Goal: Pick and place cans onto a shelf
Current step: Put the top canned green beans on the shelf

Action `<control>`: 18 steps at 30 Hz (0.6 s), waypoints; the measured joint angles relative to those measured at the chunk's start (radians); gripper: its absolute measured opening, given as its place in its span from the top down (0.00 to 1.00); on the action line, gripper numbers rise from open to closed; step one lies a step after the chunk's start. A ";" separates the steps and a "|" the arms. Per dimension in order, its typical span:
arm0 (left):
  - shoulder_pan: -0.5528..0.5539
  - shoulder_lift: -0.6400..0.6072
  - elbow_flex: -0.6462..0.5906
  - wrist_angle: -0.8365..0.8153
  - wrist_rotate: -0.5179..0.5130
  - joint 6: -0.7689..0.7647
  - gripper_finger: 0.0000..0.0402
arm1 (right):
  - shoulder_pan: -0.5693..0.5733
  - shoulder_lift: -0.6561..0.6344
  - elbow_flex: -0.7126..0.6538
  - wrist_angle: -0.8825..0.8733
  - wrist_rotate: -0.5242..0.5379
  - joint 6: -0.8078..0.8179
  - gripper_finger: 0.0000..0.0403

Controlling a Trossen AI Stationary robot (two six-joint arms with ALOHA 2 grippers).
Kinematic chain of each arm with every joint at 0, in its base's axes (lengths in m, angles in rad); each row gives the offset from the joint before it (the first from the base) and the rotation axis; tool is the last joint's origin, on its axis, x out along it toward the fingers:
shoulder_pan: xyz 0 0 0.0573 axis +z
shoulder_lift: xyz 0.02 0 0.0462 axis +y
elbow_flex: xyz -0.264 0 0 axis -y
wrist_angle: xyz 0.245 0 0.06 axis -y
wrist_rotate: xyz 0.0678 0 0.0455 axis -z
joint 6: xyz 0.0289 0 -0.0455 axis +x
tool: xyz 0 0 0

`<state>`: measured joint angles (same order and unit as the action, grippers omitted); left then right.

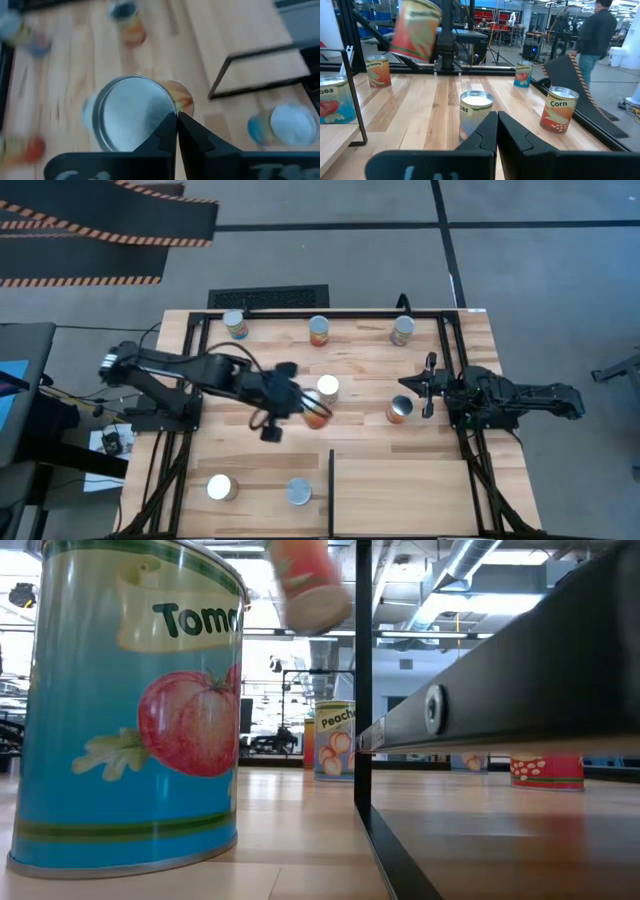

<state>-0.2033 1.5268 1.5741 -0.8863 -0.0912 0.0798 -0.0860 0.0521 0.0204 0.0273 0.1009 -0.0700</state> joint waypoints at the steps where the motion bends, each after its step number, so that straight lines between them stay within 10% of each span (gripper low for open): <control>1: -0.006 0.036 0.043 0.000 0.000 0.024 1.00 | 0.000 0.000 0.000 0.000 0.000 0.000 0.92; 18: -0.104 0.452 0.415 0.008 0.112 0.190 1.00 | 0.000 0.000 0.000 0.000 0.000 0.000 0.92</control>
<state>-0.3078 1.9789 1.9892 -0.8787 0.0204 0.2695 -0.0860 0.0524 0.0204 0.0270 0.1009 -0.0700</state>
